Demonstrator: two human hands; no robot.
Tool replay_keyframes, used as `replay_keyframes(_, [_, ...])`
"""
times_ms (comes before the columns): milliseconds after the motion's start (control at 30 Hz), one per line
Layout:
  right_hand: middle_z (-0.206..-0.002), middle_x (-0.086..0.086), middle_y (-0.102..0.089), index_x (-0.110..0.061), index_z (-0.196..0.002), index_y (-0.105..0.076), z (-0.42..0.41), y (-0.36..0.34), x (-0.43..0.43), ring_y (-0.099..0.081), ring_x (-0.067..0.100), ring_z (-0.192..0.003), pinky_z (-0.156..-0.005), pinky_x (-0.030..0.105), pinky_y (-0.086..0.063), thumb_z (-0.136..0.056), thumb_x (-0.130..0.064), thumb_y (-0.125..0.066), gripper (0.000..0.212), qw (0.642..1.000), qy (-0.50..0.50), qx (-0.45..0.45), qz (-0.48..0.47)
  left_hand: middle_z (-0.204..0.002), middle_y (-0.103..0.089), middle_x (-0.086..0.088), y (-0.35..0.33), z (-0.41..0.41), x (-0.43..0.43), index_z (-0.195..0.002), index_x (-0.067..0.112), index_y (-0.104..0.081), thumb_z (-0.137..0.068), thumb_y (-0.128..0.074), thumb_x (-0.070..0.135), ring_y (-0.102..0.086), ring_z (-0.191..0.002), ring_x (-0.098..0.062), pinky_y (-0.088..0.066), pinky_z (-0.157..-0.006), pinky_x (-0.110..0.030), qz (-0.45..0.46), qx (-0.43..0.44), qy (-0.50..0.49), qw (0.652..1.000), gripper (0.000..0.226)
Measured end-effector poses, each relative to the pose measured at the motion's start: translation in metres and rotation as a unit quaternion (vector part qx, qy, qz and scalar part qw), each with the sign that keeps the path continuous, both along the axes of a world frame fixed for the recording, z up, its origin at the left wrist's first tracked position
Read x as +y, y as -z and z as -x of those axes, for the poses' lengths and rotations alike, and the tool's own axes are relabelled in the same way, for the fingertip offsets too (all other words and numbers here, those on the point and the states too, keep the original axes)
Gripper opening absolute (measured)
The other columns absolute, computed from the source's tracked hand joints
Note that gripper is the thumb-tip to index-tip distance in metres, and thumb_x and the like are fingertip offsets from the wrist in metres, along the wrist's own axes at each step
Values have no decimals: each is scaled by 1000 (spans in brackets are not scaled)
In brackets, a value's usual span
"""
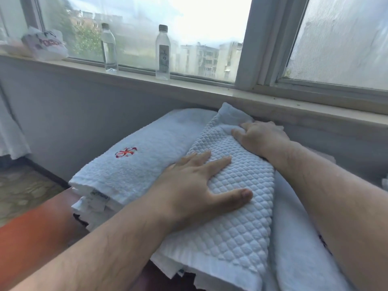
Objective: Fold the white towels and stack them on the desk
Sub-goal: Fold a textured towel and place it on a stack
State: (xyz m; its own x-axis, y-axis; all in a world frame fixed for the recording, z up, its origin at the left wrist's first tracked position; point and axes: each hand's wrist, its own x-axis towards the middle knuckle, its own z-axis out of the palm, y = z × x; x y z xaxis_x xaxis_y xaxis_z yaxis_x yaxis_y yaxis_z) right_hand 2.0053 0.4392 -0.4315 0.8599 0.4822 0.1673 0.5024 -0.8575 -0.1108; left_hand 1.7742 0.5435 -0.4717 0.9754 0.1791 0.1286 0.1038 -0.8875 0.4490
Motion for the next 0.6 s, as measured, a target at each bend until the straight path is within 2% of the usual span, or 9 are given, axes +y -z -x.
replay_keyframes(133, [-142, 10, -47, -30, -143, -52, 1, 9, -1, -38, 33, -127, -102, 47, -33, -98, -57, -27, 59, 997, 1, -74, 7, -165, -5, 25, 0, 2, -1, -148, 66, -8, -56, -19, 103, -1, -151, 2, -4, -120, -29, -14, 0, 2, 1000, 99])
replay_keyframes(233, [-139, 10, -47, -29, -144, -48, -5, 7, 3, -39, 33, -126, -100, 50, -34, -94, -58, -26, 62, 994, 0, -106, 33, -165, -5, 25, 1, 1, -3, -148, 65, -7, -57, -17, 103, -1, -151, 1, -4, -120, -30, -25, -4, -4, 1000, 100])
replay_keyframes(333, [-145, 3, -48, -31, -147, -42, -11, 0, 14, -40, 29, -131, -103, 51, -32, -97, -56, -26, 58, 983, -99, -149, 50, -165, -6, 25, 3, 1, -5, -148, 65, -7, -58, -18, 103, -1, -150, 1, -6, -121, -33, -24, -6, -5, 1000, 98])
replay_keyframes(400, [-157, -5, -39, -34, -149, -42, -14, 0, 21, -34, 24, -140, -110, 49, -27, -102, -54, -25, 53, 983, -153, -97, 32, -164, -6, 26, 4, 1, -3, -147, 66, -7, -56, -19, 104, -1, -150, 2, -6, -120, -33, -17, -6, -4, 1000, 99])
replay_keyframes(467, [-159, -10, -38, -37, -148, -46, -20, 1, 27, -29, 22, -144, -115, 49, -21, -103, -52, -24, 53, 988, -143, -38, 46, -164, -6, 28, 6, 0, -1, -147, 66, -6, -55, -19, 106, -2, -150, 2, -8, -120, -34, -9, -5, -4, 1000, 101])
replay_keyframes(600, [-159, -2, -40, -44, -144, -50, -27, 0, 35, -25, 23, -149, -122, 47, -17, -97, -57, -22, 55, 995, -86, 38, 26, -164, -6, 28, 7, -3, 2, -147, 65, -7, -53, -20, 107, -2, -150, 2, -9, -122, -35, -5, -1, -3, 1000, 104])
